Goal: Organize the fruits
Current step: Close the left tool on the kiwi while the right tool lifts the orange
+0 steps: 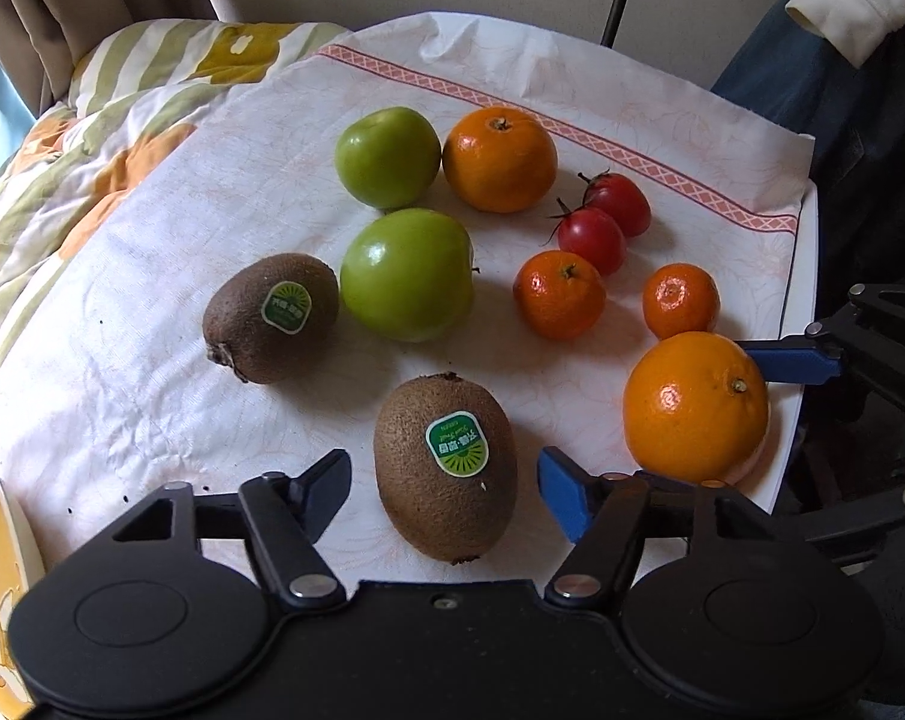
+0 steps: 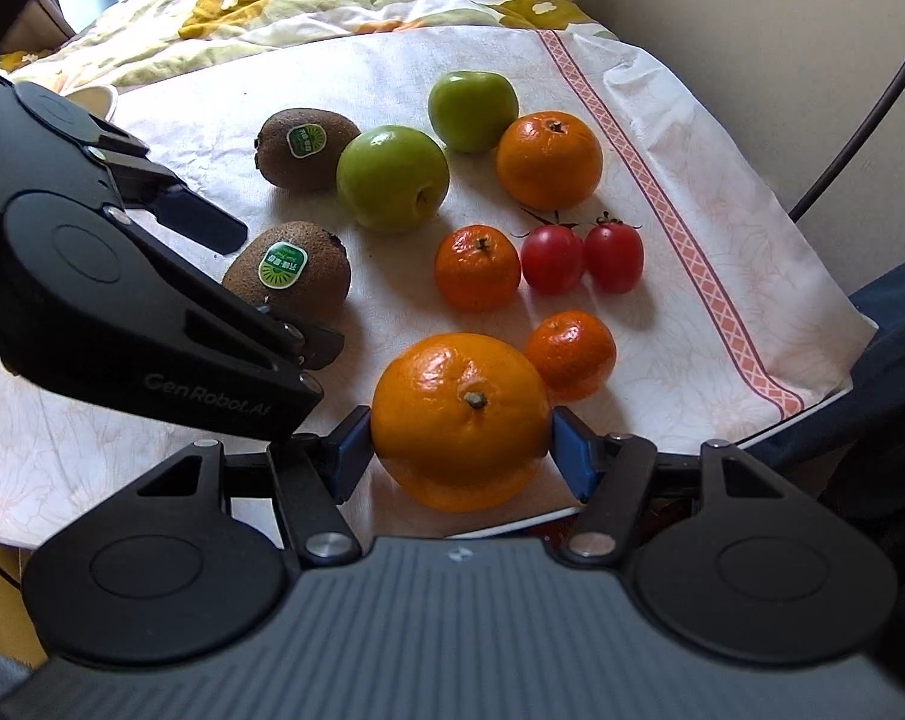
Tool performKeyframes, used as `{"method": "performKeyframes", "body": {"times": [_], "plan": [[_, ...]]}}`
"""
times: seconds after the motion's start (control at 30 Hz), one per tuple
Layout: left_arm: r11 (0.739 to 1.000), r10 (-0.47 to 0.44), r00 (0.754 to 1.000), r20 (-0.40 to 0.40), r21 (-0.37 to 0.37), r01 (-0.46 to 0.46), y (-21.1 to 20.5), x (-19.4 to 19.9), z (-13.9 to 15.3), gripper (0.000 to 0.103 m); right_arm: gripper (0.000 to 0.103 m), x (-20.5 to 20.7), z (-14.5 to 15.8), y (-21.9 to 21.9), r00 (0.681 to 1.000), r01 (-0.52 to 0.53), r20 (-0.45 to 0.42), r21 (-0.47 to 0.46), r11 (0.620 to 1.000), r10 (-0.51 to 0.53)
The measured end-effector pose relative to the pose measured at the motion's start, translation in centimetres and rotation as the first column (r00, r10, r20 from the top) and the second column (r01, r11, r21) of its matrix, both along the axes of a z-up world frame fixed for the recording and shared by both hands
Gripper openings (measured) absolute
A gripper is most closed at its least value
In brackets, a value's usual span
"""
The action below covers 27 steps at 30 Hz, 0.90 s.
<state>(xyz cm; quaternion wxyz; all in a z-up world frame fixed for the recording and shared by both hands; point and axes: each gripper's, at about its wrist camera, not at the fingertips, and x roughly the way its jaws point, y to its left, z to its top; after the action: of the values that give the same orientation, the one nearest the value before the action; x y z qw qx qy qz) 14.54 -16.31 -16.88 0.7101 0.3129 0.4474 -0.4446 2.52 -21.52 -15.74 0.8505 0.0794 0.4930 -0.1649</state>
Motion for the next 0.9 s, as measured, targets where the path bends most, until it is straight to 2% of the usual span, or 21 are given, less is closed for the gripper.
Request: {"method": "performKeyframes", "body": {"times": [0.13,0.33,0.67,0.77,0.9], "plan": [[1.000,0.019,1.000,-0.012,0.013,-0.019,0.0,0.0,-0.4,0.054,0.078,-0.2,0.0,-0.2,1.000,-0.006,0.003,0.001,1.000,0.006],[0.999,0.043,0.999,-0.007,-0.005,-0.043,0.1,-0.1,-0.3,0.054,0.078,-0.4,0.1,-0.6,1.000,-0.019,0.015,0.008,1.000,0.019],[0.989,0.144,0.990,-0.001,-0.030,-0.144,1.3,-0.8,0.9,0.053,0.078,-0.5,1.6,-1.1,0.994,-0.097,0.044,-0.012,0.995,0.097],[0.978,0.198,0.980,0.021,-0.063,-0.197,1.9,-1.1,2.3,0.053,0.078,-0.4,2.5,-1.4,0.989,-0.132,0.065,-0.013,0.991,0.133],[0.948,0.302,0.951,0.057,-0.121,-0.294,3.1,-1.3,4.7,0.053,0.078,0.1,4.2,-1.8,0.976,-0.191,0.100,-0.024,0.981,0.193]]}}
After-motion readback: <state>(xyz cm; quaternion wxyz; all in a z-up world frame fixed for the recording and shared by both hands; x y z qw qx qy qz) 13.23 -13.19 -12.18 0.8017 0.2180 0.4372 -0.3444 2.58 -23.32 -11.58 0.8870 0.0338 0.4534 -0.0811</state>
